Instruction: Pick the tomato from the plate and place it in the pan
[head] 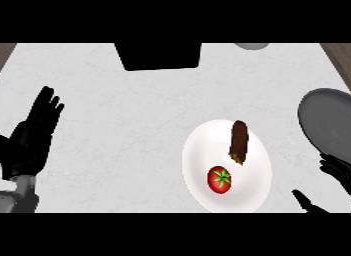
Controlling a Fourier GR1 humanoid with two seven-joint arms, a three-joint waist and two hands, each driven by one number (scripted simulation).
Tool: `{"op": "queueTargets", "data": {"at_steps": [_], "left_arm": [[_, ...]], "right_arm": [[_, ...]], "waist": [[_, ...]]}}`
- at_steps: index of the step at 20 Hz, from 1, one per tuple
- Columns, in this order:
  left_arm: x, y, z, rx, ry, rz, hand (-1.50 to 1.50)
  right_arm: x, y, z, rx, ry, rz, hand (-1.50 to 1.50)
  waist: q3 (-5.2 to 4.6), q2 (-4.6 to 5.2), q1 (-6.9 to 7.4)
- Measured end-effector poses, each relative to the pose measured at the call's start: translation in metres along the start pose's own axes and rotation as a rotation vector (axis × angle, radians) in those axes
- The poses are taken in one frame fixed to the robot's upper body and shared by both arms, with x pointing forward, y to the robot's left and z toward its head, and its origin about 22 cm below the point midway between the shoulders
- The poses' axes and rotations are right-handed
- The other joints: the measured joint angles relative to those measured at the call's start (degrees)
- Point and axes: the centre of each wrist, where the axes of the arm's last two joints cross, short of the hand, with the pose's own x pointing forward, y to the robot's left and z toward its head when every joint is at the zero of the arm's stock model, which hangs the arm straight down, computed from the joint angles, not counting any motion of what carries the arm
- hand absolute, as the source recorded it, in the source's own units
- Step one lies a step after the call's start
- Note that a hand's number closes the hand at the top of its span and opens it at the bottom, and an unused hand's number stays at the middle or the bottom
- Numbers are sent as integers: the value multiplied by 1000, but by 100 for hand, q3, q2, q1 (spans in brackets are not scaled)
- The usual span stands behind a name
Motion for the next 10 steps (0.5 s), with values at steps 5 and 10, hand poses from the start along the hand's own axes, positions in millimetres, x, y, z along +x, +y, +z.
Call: {"op": "queueTargets", "data": {"at_steps": [5,10], "left_arm": [[4,-6,-5,-37,-2,-2,0],[6,-16,-6,-71,-7,4,0]], "right_arm": [[29,-23,18,54,-27,146,-150],[61,-25,3,162,5,280,-150]], "waist": [[3,28,166],[1,57,338]]}}
